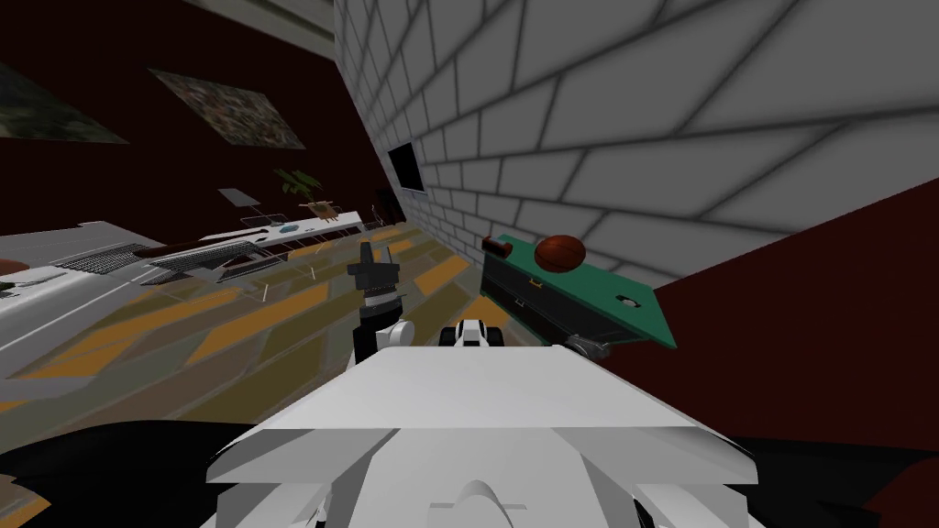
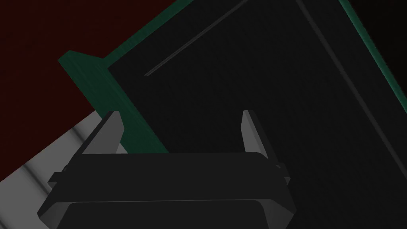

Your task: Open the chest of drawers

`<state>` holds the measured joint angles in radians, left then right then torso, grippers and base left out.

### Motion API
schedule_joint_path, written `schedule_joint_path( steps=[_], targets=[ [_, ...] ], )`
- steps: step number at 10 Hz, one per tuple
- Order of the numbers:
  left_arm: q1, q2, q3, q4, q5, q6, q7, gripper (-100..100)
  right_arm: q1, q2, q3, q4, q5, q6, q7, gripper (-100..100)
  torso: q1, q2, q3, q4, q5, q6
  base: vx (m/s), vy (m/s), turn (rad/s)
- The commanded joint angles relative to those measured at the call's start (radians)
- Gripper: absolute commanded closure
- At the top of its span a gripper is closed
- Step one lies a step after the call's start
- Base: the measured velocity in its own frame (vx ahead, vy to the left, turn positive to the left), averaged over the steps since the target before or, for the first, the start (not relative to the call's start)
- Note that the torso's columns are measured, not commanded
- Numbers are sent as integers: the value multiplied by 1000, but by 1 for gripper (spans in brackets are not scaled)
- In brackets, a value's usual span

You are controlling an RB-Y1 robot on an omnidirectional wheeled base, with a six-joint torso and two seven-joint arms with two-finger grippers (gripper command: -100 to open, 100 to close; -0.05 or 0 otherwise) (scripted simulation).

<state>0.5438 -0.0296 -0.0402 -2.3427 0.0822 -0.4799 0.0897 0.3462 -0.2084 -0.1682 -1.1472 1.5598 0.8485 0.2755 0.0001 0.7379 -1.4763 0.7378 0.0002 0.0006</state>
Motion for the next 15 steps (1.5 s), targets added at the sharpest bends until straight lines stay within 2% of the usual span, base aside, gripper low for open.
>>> schedule_joint_path(
  steps=[1, 2, 3, 4, 5, 6, 7, 8, 9, 10, 11, 12, 13, 14, 15],
  targets=[
    [0, 0, 0, 0, 0, 0, 0, 0, -15, 5, -2, 60, 82, 74, 6, -100, 0, 0, 0, 0, 0, -1, 41, -16, 102],
    [0, 0, 0, 0, 0, 0, 0, 0, -30, 9, -3, 104, 113, 106, 7, -100, -1, 0, 0, 0, 0, 0, 45, -21, 213],
    [0, 0, 0, 0, 0, 0, 0, 0, -30, 9, -3, 113, 144, 128, 7, -100, -1, 0, 0, 0, 0, -1, 40, -14, 113],
    [0, 0, 0, 0, 0, 0, 0, 0, -45, 14, -3, 161, 176, 162, 8, -100, 0, 0, 0, 0, 0, 0, 48, -6, 173],
    [0, 0, 0, 0, 0, 0, 0, 0, -45, 14, -3, 165, 206, 181, 8, -100, 1, 0, 0, 0, 0, -1, 42, -8, 112],
    [0, 0, 0, 0, 0, 0, 0, 0, -60, 21, -2, 209, 237, 215, 8, -100, 0, 0, 0, 0, 0, 0, 49, -14, 195],
    [0, 0, 0, 0, 0, 0, 0, 0, -60, 21, -2, 215, 262, 232, 8, -100, 0, 0, 0, 0, 0, -1, 41, -14, 106],
    [0, 0, 0, 0, 0, 0, 0, 0, -75, 28, -1, 253, 294, 266, 8, -100, 0, 0, 0, 0, 0, 0, 38, -8, 219],
    [0, 0, 0, 0, 0, 0, 0, 0, -75, 28, -1, 263, 315, 281, 8, -100, 0, 0, 0, 0, 0, -1, 33, -11, 100],
    [0, 0, 0, 0, 0, 0, 0, 0, -89, 36, 0, 306, 350, 317, 8, -100, 0, 1, 1, 0, 0, 0, 42, -8, 170],
    [0, 0, 0, 0, 0, 0, 0, 0, -89, 36, 0, 309, 365, 328, 8, -100, 0, 0, 0, 0, 0, -1, 37, -10, 97],
    [0, 0, 0, 0, 0, 0, 0, 0, -103, 45, 1, 347, 402, 366, 8, -100, 0, 0, 0, 0, 0, 0, 35, -13, 151],
    [0, 0, 0, 0, 0, 0, 0, 0, -103, 45, 1, 353, 412, 372, 8, -100, 0, 0, 0, 0, 0, -1, 31, -11, 99],
    [0, 0, 0, 0, 0, 0, 0, 0, -116, 55, 3, 394, 450, 409, 7, -100, 0, 0, 0, 0, 0, 0, 35, -10, 152],
    [0, 0, 0, 0, 0, 0, 0, 0, -116, 55, 3, 394, 455, 413, 7, -100, 0, 0, 0, 0, 0, -1, 32, -14, 89]
  ],
)
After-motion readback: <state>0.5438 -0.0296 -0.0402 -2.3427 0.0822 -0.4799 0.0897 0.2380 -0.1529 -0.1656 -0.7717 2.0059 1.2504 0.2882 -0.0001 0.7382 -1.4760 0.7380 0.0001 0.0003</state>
